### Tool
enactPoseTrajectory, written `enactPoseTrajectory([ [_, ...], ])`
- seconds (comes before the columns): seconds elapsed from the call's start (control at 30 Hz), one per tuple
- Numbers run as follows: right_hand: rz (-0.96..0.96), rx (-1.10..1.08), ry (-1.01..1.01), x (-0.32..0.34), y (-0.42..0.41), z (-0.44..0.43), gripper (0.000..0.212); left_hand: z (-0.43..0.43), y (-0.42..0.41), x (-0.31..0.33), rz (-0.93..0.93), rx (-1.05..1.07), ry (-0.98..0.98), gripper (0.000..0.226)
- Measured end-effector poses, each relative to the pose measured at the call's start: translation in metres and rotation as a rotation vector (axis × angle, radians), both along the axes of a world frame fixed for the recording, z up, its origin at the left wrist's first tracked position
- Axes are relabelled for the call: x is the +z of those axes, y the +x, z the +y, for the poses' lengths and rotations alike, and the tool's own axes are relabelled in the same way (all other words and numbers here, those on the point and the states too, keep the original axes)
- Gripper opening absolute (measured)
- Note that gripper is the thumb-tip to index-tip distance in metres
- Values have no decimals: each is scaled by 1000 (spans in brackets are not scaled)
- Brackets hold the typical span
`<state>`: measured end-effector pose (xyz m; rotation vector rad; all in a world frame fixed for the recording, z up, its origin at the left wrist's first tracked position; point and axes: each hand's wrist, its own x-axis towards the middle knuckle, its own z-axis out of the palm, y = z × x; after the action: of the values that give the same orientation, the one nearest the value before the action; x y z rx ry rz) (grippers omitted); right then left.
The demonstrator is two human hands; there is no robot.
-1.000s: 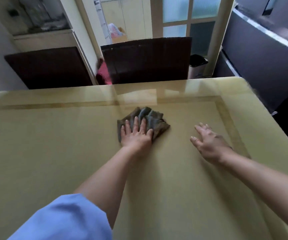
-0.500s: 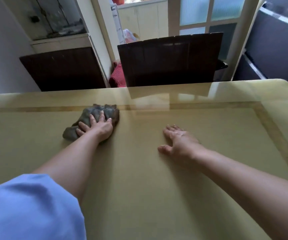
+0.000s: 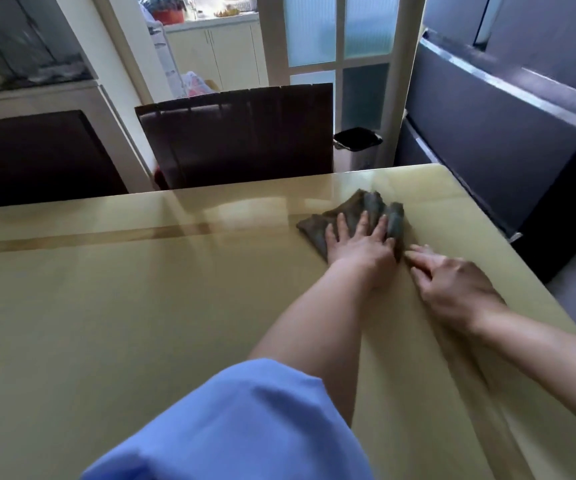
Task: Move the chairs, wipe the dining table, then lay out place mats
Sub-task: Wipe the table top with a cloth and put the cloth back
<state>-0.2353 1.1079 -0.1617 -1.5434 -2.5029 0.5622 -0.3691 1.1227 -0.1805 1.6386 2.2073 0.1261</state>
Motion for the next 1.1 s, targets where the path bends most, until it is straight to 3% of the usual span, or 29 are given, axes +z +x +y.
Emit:
enactPoseTrajectory([
  [0.2,-69,70,-4,7,-10,-2,45,-27,-34,1,64,7,-3,55],
  [0.43,-138,295,-138,20,-87,-2,56,-114,-201,-1,129,475,-63,56],
  [0.67,-190,357,-122,5,-119,0,64,-121,-265,-2,109,878,-143,59],
  [0.83,-75,393,-76,-12,-116,4,63,-51,-220,2,92,698,-71,54],
  [0.97,-37,441,-116,-11,-93,25,45,25,-136,-2,98,412,-18,52],
  [1.1,64,104,42,-7,-13,47,34,69,-43,-3,40,148,11,50],
])
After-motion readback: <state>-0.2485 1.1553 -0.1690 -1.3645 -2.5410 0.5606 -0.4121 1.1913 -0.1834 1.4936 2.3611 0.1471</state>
